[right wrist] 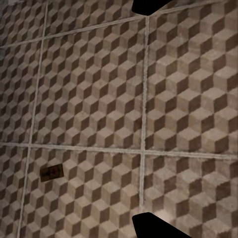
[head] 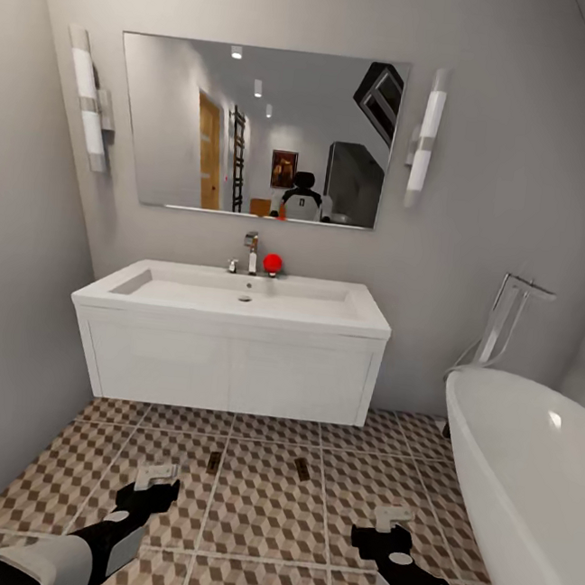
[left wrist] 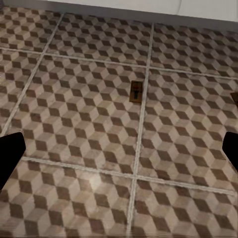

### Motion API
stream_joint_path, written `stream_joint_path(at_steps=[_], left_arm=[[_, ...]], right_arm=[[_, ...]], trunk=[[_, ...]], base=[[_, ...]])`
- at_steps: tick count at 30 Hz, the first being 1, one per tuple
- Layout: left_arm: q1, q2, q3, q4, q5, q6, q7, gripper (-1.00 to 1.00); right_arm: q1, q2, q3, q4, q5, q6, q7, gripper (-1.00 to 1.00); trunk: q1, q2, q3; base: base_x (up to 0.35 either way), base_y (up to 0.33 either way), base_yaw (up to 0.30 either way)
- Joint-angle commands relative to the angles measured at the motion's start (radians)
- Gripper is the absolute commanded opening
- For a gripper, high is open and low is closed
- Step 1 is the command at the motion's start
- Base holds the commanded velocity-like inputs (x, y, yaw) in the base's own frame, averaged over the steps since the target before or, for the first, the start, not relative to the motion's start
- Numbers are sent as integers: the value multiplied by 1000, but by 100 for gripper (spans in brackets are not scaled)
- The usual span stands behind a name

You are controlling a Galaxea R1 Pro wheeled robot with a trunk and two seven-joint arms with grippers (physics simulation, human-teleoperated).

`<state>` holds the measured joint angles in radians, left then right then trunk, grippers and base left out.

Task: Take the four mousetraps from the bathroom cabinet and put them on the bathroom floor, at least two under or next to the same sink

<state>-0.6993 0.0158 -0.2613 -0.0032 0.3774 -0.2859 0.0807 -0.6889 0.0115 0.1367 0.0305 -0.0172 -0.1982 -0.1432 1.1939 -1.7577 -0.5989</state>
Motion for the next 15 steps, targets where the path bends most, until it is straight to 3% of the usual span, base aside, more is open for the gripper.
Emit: stream_joint_path(at_steps=[1, 15], left_arm=[[4, 0, -9, 0, 8, -2, 4, 100], [61, 6, -9, 0, 24, 11, 4, 100]], right_arm=[[-1, 1, 7, 3, -2, -4, -4, 100], [33, 2, 7, 3, -1, 60, -4, 100]], trunk=[[-4, 7, 2], [-58, 105, 46]], base=[[0, 0, 0], [0, 0, 0]])
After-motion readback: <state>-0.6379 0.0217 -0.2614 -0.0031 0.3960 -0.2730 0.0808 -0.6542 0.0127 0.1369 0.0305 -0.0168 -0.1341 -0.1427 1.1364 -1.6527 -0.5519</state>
